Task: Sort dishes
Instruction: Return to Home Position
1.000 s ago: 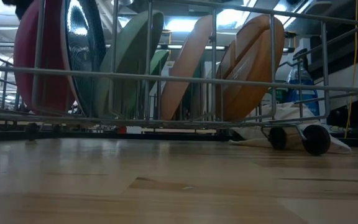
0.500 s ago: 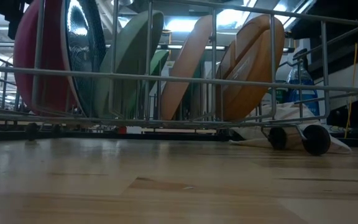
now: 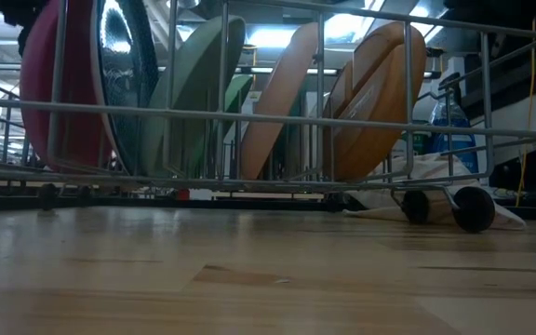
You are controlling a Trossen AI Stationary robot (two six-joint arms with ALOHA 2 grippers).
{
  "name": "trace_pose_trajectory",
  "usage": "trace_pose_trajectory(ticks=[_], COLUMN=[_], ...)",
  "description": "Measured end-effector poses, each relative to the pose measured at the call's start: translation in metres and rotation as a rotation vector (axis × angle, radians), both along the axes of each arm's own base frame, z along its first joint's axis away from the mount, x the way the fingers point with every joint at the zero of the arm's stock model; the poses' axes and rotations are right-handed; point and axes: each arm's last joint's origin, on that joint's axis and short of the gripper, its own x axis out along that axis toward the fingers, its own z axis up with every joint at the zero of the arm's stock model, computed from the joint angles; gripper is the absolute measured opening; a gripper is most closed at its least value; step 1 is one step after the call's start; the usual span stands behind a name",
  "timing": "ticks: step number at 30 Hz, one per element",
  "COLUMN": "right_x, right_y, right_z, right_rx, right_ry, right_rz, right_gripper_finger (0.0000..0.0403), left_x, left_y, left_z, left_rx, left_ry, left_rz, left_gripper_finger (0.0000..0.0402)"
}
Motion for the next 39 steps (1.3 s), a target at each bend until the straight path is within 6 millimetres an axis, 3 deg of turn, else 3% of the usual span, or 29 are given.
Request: trace_pose_trajectory(ticks=[5, 8, 11, 16, 25, 33, 39], right_x=[0.000, -0.001, -0.001, -0.003, -0.027, -0.037, -0.036], right_y=[0.000, -0.001, -0.001, -0.005, -0.023, -0.035, -0.033], right_z=[0.000, -0.002, -0.001, 0.003, 0.038, 0.047, 0.039], right_rx=[0.014, -0.010, -0.007, -0.040, -0.173, -0.367, -0.319], right_ry=[-0.004, 0.017, 0.010, -0.024, -0.165, -0.193, -0.186], right_rz=[-0.013, -0.010, -0.014, -0.084, -0.019, -0.108, -0.057], right_gripper_finger=[0.0074, 0.0074, 0.0074, 0.0074, 0.0074, 0.0074, 0.0074], left_x=[0.024, 0.030, 0.027, 0.013, -0.040, -0.083, -0.081], left_y=[-0.027, -0.036, -0.036, -0.010, 0.047, 0.072, 0.072], left_z=[0.014, 0.034, 0.053, 0.072, 0.068, 0.048, 0.040], left_rx=[0.040, 0.205, 0.424, 0.536, 0.440, 0.381, 0.375], left_ry=[0.050, 0.006, -0.065, -0.120, -0.106, -0.121, -0.064], left_rz=[-0.288, -0.492, -0.586, -0.525, -0.404, -0.430, -0.418], left_gripper_finger=[0.0184, 0.0184, 0.0184, 0.0184, 0.0184, 0.0184, 0.0184])
